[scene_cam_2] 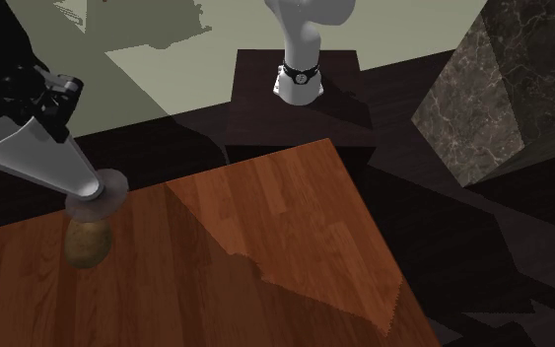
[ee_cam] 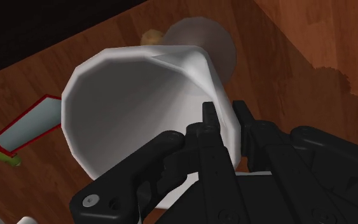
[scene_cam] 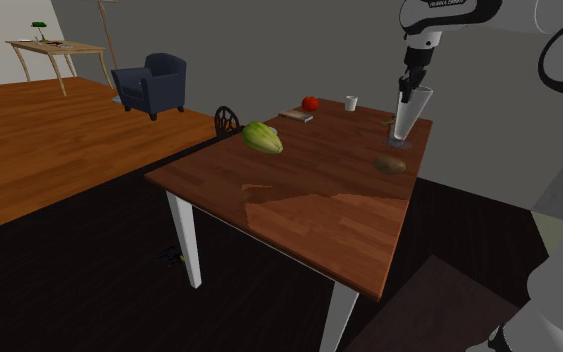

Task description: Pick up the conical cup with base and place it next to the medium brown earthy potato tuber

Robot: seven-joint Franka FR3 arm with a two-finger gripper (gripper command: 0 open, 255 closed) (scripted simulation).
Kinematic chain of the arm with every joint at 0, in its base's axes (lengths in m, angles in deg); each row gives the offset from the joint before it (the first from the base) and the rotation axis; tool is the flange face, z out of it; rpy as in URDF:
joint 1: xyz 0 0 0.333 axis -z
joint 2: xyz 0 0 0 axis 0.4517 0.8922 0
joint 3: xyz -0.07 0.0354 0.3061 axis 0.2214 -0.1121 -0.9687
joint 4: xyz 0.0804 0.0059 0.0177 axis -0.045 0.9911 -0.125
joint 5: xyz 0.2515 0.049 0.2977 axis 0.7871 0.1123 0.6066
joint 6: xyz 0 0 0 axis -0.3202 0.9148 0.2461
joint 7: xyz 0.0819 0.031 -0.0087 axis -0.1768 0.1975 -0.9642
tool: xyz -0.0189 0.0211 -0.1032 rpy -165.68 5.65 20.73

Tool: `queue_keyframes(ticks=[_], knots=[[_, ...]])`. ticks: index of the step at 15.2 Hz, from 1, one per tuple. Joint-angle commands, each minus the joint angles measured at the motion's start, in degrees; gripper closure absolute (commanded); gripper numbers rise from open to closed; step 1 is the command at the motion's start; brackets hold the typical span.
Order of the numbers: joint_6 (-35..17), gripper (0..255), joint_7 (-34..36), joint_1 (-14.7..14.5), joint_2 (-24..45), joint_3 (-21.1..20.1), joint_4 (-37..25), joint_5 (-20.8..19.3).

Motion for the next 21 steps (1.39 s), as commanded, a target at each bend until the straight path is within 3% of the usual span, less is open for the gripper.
queue_keyframes(ticks=[1, 21], knots=[[-1.8, 255, 0.2, 0.0, -0.2, 0.0, 1.8, -0.1], [-17.2, 255, 2.0, 0.0, -0.4, 0.0, 17.6, -0.7]])
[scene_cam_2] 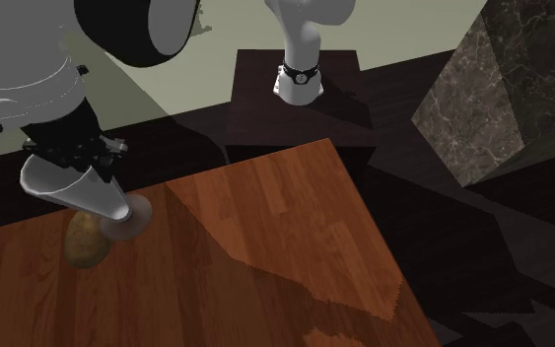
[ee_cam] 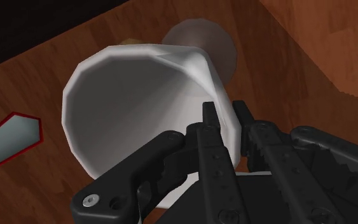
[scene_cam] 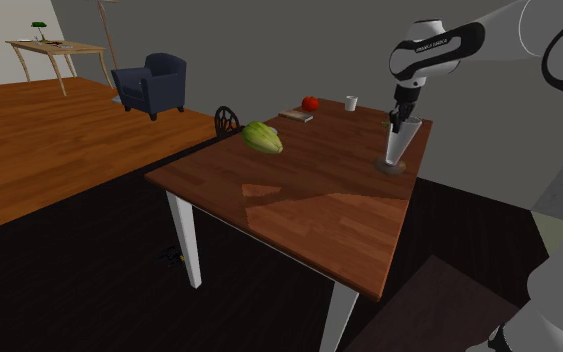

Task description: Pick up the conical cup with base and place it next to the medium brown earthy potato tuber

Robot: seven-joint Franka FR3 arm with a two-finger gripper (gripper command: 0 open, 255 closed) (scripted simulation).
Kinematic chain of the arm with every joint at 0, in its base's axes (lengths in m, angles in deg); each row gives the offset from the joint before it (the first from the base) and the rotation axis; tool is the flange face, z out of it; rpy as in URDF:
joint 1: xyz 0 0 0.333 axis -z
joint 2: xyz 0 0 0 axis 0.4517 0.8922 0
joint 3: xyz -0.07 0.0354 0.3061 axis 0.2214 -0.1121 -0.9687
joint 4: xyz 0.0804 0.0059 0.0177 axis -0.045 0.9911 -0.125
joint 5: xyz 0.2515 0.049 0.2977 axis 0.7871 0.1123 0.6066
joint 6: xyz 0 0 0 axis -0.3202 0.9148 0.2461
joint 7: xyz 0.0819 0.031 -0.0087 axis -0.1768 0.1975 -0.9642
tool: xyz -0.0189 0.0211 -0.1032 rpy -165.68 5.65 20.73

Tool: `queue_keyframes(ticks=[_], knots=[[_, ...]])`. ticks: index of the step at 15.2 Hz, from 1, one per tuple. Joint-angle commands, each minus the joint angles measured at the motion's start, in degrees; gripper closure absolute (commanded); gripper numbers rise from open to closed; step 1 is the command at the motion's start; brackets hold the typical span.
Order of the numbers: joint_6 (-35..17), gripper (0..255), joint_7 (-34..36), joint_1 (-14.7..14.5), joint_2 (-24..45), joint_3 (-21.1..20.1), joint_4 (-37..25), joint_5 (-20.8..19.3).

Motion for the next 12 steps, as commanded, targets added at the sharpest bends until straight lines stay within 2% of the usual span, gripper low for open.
queue_keyframes(ticks=[1, 12], knots=[[-1.4, 255, 0.2, 0.0, 0.4, 0.0, 0.9, 0.0], [-9.3, 255, 1.1, 0.1, 2.6, 0.0, 6.7, -0.3]])
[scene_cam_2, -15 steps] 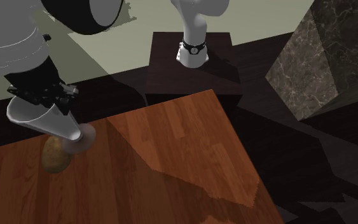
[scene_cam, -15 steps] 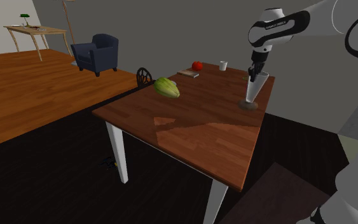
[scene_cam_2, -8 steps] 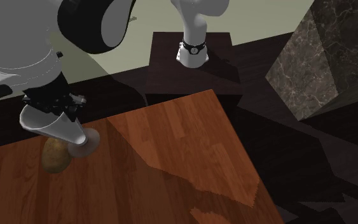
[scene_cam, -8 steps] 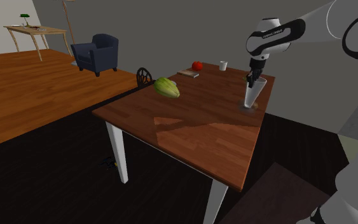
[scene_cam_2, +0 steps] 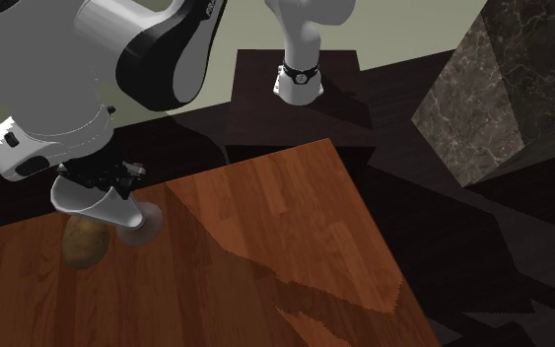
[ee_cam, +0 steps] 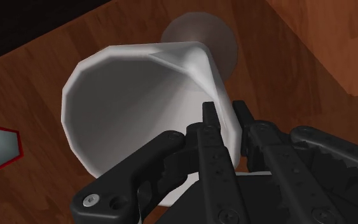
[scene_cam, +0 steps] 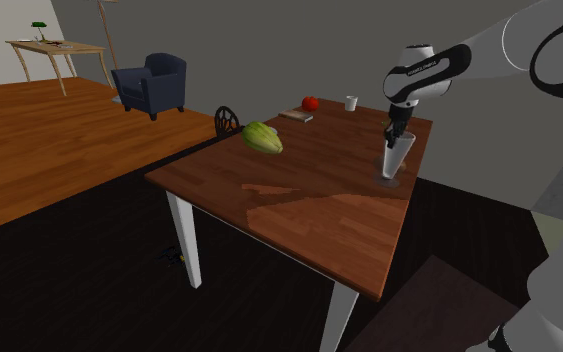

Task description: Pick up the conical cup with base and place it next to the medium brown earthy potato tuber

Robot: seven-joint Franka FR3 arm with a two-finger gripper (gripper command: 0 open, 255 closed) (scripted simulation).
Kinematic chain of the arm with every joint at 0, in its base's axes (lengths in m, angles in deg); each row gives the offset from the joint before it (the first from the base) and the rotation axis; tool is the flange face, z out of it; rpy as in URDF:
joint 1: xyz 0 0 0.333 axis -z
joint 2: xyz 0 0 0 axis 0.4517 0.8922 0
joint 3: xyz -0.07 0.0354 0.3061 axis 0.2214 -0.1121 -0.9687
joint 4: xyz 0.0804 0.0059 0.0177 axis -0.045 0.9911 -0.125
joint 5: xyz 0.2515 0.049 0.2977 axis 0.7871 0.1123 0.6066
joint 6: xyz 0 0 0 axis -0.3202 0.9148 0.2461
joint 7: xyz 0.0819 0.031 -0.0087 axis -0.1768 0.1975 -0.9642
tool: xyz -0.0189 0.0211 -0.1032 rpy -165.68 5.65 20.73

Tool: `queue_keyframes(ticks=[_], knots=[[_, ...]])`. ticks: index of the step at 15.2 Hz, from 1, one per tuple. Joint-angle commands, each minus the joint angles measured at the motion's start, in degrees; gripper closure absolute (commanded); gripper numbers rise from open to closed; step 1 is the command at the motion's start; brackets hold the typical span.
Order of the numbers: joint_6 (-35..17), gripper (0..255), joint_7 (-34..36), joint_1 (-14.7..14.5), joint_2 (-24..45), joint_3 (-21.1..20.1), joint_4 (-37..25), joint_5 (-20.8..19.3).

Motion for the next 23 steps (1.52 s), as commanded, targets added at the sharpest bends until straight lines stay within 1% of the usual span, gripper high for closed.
queue_keyframes(ticks=[1, 8, 9, 14, 18, 23], knots=[[-1.0, 255, 0.2, 0.0, 0.1, 0.0, 0.8, -0.1], [-1.0, 255, 0.2, 0.0, 0.1, 0.0, 0.8, -0.1], [-1.0, 0, 0.2, 0.0, 0.1, 0.0, 0.8, -0.1], [-1.0, 0, 0.2, 0.0, 0.1, 0.0, 0.8, -0.1], [5.2, 0, 0.2, -0.6, -3.0, -0.2, -2.3, -0.1], [5.2, 0, 0.2, -0.6, -3.0, -0.2, -2.3, -0.1]])
